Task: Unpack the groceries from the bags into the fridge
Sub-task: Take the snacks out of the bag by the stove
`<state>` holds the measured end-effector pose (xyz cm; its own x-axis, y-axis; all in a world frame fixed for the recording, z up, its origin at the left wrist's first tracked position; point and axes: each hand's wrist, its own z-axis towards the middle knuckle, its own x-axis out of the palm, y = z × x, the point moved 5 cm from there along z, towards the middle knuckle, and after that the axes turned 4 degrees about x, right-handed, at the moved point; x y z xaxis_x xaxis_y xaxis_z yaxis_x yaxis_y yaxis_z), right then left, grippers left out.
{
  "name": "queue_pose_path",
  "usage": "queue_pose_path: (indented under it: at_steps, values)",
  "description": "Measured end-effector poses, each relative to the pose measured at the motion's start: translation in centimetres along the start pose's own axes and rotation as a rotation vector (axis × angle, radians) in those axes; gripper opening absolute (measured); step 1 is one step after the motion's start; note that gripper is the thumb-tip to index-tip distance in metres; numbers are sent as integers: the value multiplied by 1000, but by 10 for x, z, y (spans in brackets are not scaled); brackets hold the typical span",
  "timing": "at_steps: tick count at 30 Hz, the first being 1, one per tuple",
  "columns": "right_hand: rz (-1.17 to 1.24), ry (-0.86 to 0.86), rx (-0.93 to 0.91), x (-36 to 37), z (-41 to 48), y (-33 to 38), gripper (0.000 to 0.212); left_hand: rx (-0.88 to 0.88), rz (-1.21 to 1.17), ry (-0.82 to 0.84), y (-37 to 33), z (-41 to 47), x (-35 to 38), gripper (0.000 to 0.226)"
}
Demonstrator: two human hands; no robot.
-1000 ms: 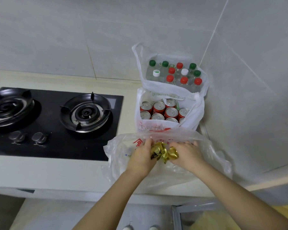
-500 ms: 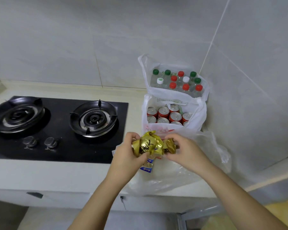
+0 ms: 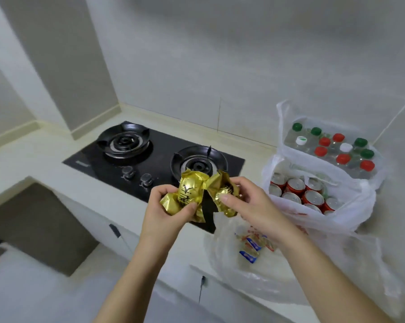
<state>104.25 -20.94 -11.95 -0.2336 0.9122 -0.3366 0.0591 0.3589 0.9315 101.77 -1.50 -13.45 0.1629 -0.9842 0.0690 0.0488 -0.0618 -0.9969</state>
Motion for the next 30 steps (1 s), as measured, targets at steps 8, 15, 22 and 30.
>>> queue_pose_path:
  at_steps: [8,15,22,30]
  values:
    - [237,437,7,89,20,43,25,65,-97,-411,-29,-55,-74,53]
    - [296,751,27,173,-2,66,51,53,-241,-663,-39,-123,-127,51]
    - [325,1045,26,244,-44,96,55,139,-291,-847,-59,-198,-177,61]
    - [265,1391,-46,342,-143,137,62,224,-287,-1069,-84,-330,-228,53]
